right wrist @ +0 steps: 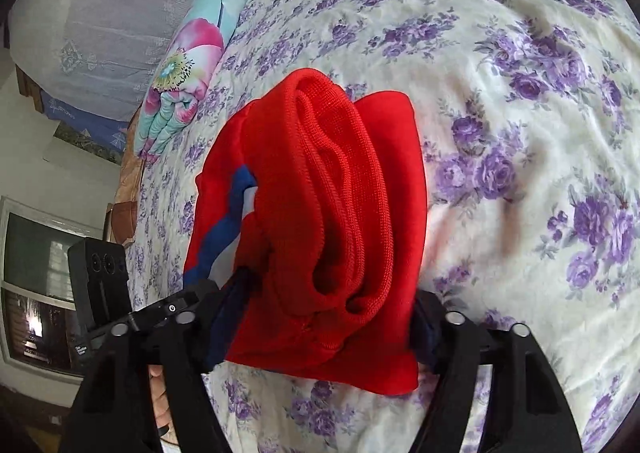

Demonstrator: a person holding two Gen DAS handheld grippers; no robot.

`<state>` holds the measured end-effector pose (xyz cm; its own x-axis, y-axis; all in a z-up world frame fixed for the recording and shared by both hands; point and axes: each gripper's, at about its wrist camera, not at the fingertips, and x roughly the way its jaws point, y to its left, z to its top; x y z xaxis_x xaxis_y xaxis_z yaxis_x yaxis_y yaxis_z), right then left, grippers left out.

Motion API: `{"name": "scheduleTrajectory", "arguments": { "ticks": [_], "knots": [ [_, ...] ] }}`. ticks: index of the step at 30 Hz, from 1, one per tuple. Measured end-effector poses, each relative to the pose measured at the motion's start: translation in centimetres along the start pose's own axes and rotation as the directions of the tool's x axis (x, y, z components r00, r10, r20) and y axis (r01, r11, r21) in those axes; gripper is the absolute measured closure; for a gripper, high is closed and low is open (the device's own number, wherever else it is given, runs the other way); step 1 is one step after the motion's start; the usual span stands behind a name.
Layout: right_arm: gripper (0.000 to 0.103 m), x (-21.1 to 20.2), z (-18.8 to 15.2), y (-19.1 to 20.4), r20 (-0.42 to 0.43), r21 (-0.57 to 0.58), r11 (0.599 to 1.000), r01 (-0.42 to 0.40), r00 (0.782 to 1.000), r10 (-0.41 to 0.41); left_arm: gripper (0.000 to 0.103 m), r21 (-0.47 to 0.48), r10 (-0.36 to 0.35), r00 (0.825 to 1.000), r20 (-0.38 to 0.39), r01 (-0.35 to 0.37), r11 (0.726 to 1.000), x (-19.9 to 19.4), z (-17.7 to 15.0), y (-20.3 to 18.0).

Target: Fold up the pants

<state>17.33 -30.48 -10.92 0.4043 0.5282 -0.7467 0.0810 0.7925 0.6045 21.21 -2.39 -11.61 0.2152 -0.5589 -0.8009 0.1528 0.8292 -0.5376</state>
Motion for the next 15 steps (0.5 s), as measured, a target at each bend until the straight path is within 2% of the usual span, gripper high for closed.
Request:
{"name": "scheduleTrajectory", "arguments": {
  "ticks": [1,2,4,6,10,15],
  "knots": [
    [0.06,0.0,-0.3,0.5,0.016,-0.025,0.999,0.02,1.0,-0.019,0.063,0.013,0.029,0.999,0.02,-0.029,0.999,-0.4,-0.2,-0.3],
    [0.064,-0.3,-0.6,0.9,0.037,-0.048,0.998,0.038,0.999,-0.036,0.069,0.021,0.041,0.998,0.044,-0.042,0.999,-1.0,-0.4,-0.5],
    [0.066,-1.2,-1.3,1.8,0.07,-0.088,0.994,0.065,0.996,-0.059,0.083,0.023,0.01,0.997,0.076,-0.012,1.0,-2.3,-0.6,-0.5],
    [0.067,-2.0,-1.9,2.7,0.097,-0.122,0.988,0.094,0.992,-0.082,0.087,0.028,-0.011,0.995,0.095,0.009,1.0,-3.3,-0.7,-0.8],
    [0.067,-2.9,-2.6,4.2,0.132,-0.165,0.975,0.146,0.983,-0.125,0.087,0.067,0.032,0.993,0.117,-0.04,0.997,-4.4,-0.7,-2.5],
    [0.067,-3.1,-0.3,4.5,0.121,-0.145,0.978,0.147,0.984,-0.13,0.087,0.094,0.064,0.995,0.081,-0.071,0.993,-4.5,2.3,-4.3]
  ]
}}
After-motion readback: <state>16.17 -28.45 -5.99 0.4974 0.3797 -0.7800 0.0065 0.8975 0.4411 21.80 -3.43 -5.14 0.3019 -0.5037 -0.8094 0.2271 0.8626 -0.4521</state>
